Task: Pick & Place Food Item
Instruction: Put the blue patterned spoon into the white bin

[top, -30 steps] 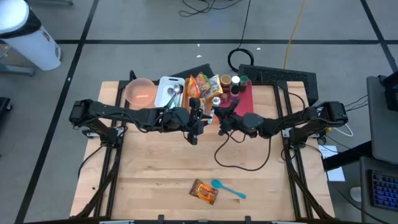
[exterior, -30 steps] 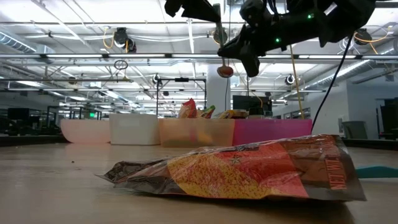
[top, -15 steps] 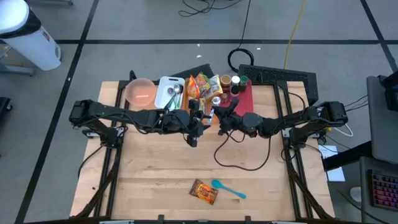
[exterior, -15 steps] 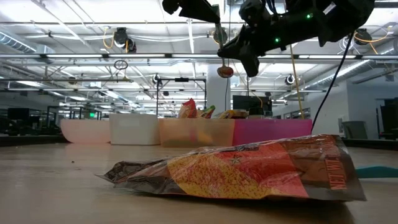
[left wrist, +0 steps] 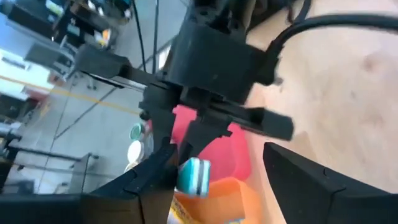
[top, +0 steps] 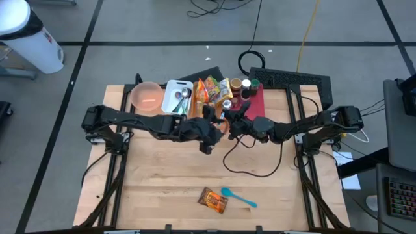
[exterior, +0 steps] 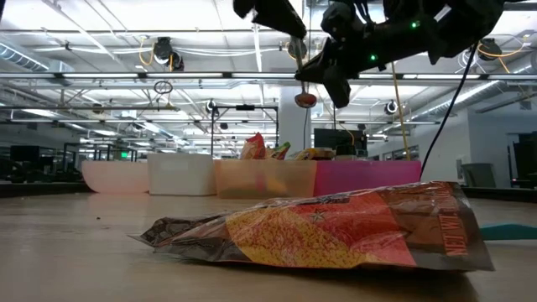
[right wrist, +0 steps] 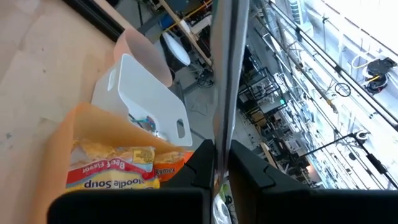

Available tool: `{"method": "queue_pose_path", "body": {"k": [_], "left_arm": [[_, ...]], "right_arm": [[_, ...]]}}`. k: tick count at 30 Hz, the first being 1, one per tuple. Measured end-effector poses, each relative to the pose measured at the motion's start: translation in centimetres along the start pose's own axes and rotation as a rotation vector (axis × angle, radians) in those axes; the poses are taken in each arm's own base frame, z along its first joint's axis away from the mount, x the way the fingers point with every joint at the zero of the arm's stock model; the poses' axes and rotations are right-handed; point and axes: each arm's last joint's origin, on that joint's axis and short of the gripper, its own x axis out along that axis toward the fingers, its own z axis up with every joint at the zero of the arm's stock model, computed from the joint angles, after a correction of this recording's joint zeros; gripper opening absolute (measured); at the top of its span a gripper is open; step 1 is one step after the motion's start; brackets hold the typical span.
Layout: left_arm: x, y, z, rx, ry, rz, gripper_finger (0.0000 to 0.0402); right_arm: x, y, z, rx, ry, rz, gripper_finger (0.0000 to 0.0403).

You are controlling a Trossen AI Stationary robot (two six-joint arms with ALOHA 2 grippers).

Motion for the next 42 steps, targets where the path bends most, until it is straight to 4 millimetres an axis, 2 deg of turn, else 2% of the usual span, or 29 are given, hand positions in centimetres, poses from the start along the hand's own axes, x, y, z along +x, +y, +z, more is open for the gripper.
{"method": "queue_pose_path", "body": {"k": [5,14,29,33,36,42], "left_arm": [[1.8,-0.2,0.3,0.063,0.110,0.059,0.0228],[2.3,0.9,-0.2,0.066,0.166,0.130,0.0197],[2.6,1.5,-0.6,0.053,0.181,0.137,0.0044],[2.6,1.5,-0.6,0.067,0.188,0.150,0.0038],[2.5,1.6,-0.6,0.056,0.206,0.187,0.0038],[2.1,1.9,-0.9,0.067,0.300,0.300,0.0038]], "right_arm": [[0.0,0.1,-0.1,-0.006,0.005,0.014,0.0013],[0.0,0.1,-0.1,-0.004,0.014,0.004,0.0013],[0.0,0.1,-0.1,-0.005,0.014,0.006,0.0013],[0.0,0.1,-0.1,-0.015,0.013,0.006,0.0013],[0.0,0.1,0.0,-0.024,0.010,0.002,0.0031],[0.0,0.0,0.0,0.029,0.002,-0.002,0.0103]]}}
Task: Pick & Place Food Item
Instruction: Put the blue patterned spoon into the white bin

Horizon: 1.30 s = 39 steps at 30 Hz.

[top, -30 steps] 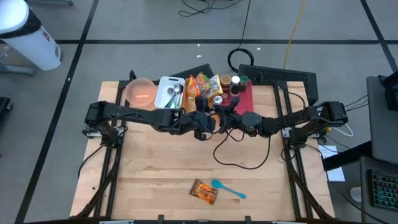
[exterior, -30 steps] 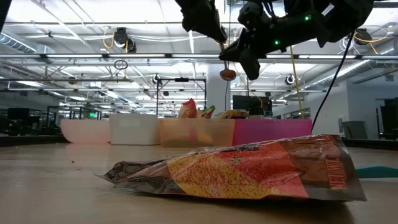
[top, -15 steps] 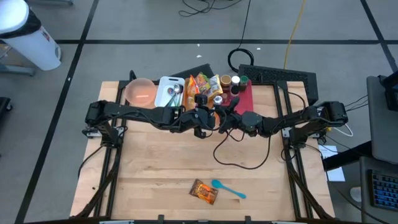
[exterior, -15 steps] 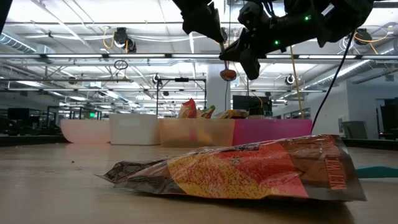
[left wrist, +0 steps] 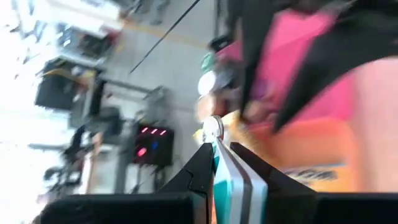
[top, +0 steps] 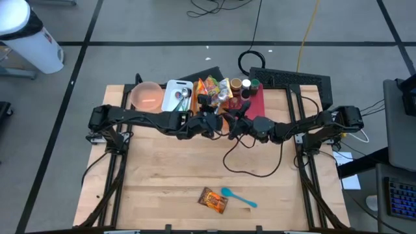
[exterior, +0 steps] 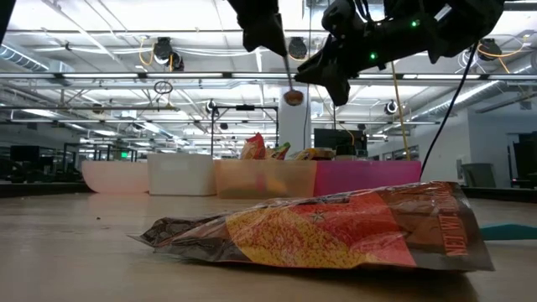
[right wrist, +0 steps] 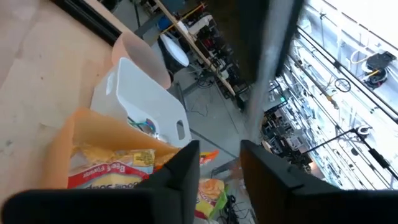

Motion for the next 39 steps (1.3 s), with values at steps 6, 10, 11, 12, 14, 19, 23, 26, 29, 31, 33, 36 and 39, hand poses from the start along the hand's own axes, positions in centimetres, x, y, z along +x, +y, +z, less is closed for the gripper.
{"method": "queue_pose_path", "body": {"k": [6,10,11,12,14,19,23,26,29,31,33,36,39], "left_arm": [[-1.1,0.7,-1.5,-0.011,0.139,0.067,0.0038],[-1.8,1.5,-3.5,-0.082,0.252,0.038,0.0038],[-1.8,1.6,-4.1,-0.095,0.284,0.036,0.0038],[-1.8,1.7,-4.6,-0.102,0.317,0.036,0.0038],[-1.4,1.7,-5.5,-0.112,0.373,0.057,0.0038],[-0.1,0.4,-8.1,-0.087,0.487,0.108,0.0038],[0.6,-0.9,-10.3,-0.067,0.541,0.157,0.0038],[1.1,-1.5,-11.8,-0.073,0.549,0.212,0.0038],[1.7,-1.9,-13.0,-0.079,0.531,0.231,0.0038],[2.3,-2.3,-13.6,-0.098,0.506,0.234,0.0038],[2.8,-2.9,-14.3,-0.103,0.490,0.227,0.0038],[3.4,-3.6,-15.0,-0.098,0.467,0.243,0.0038],[3.8,-4.1,-15.7,-0.083,0.459,0.236,0.0038]], "right_arm": [[0.0,0.1,0.0,-0.001,0.001,0.002,0.0160],[-0.4,0.4,0.5,-0.005,-0.016,0.017,0.0187],[-0.5,0.5,0.6,-0.006,-0.022,0.022,0.0192],[-0.6,0.7,0.7,-0.010,-0.027,0.027,0.0197],[-0.8,0.9,1.0,-0.021,-0.038,0.036,0.0204],[-1.3,1.4,1.4,0.018,-0.056,0.059,0.0214],[-1.9,2.1,1.4,0.030,-0.065,0.086,0.0217],[-2.4,2.4,1.5,0.050,-0.080,0.095,0.0216],[-2.7,2.7,1.6,0.081,-0.091,0.107,0.0216],[-2.9,2.9,1.9,0.105,-0.099,0.116,0.0217],[-3.2,3.1,2.1,0.121,-0.110,0.128,0.0219],[-3.7,3.6,2.5,0.134,-0.118,0.156,0.0218],[-4.2,4.0,2.9,0.155,-0.134,0.173,0.0216]]}}
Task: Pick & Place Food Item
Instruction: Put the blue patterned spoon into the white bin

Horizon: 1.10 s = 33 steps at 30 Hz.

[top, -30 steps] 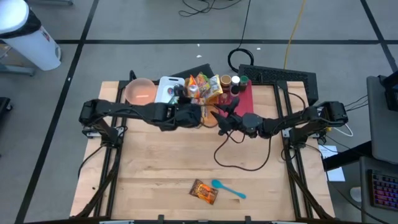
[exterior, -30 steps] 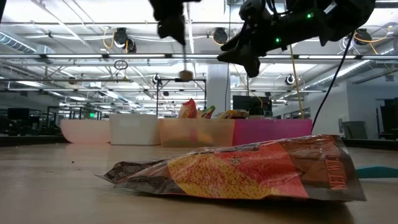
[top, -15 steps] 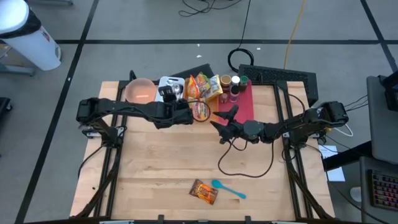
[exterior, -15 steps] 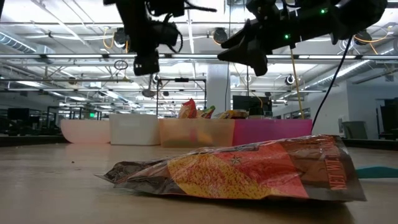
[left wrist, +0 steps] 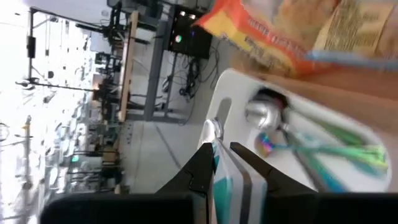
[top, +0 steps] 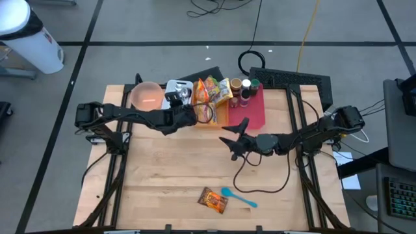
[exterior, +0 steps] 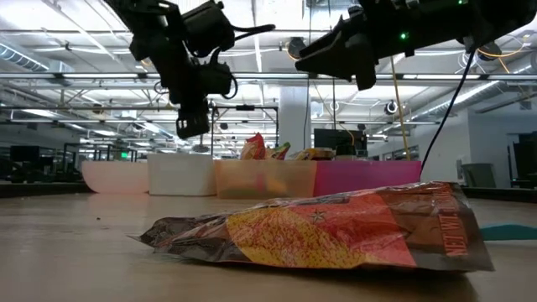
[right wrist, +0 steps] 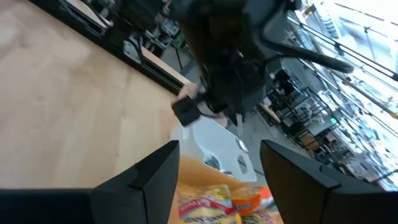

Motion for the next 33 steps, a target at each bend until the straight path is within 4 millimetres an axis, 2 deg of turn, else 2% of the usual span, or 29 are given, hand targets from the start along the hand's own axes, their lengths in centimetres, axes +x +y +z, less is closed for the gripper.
{"method": "queue_pose_path", "body": {"k": [5,16,21,33], "left_arm": [[0.7,-0.3,-0.1,-0.025,-0.037,-0.039,0.0038],[2.9,0.7,-0.5,-0.099,-0.028,-0.103,0.0038],[4.2,-0.1,-0.8,-0.100,0.024,-0.098,0.0038],[5.7,-1.4,-0.4,-0.074,0.013,-0.103,0.0038]], "right_arm": [[-0.6,0.7,0.6,0.028,-0.023,0.028,0.0218],[-1.4,1.8,1.3,0.065,-0.046,0.076,0.0213],[-1.7,2.1,1.5,0.065,-0.054,0.087,0.0215],[-1.8,2.3,1.5,0.073,-0.043,0.099,0.0212]]}}
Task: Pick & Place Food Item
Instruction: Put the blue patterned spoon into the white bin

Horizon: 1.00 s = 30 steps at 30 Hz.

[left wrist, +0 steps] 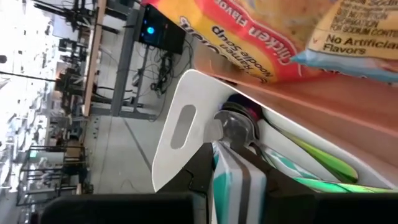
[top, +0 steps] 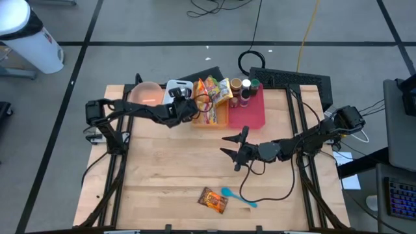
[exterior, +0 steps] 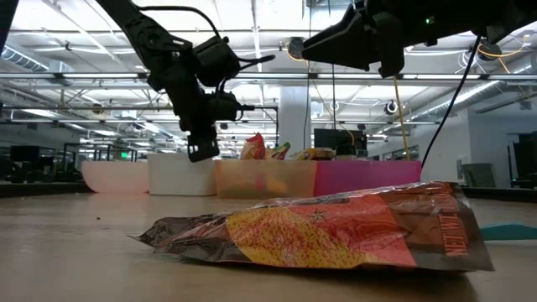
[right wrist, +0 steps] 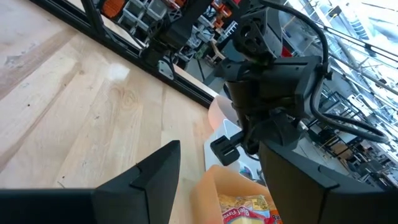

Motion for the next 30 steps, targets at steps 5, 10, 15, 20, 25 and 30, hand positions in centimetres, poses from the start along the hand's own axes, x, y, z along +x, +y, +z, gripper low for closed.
{"method": "queue_pose_path", "body": {"k": [5,10,15,20,25,30], "left_arm": [[0.6,0.4,-0.1,-0.019,0.000,-0.017,0.0038],[0.9,0.6,-0.2,-0.040,-0.010,-0.051,0.0037],[1.2,0.7,-0.4,-0.067,-0.006,-0.077,0.0057],[1.3,0.6,-0.6,-0.052,-0.015,-0.156,0.0060],[1.5,0.5,-1.0,-0.057,0.010,-0.190,0.0074],[1.6,0.5,-1.5,-0.048,0.050,-0.204,0.0108]], "right_arm": [[0.0,0.0,0.0,-0.002,0.002,0.003,0.0210],[0.0,0.1,-0.1,-0.009,0.009,0.008,0.0212],[0.0,0.1,-0.1,-0.009,0.010,0.009,0.0209],[0.0,0.1,-0.1,-0.009,0.010,0.009,0.0209],[0.0,0.1,-0.1,-0.009,0.010,0.009,0.0210],[0.0,0.1,-0.1,-0.009,0.010,0.009,0.0210]]}}
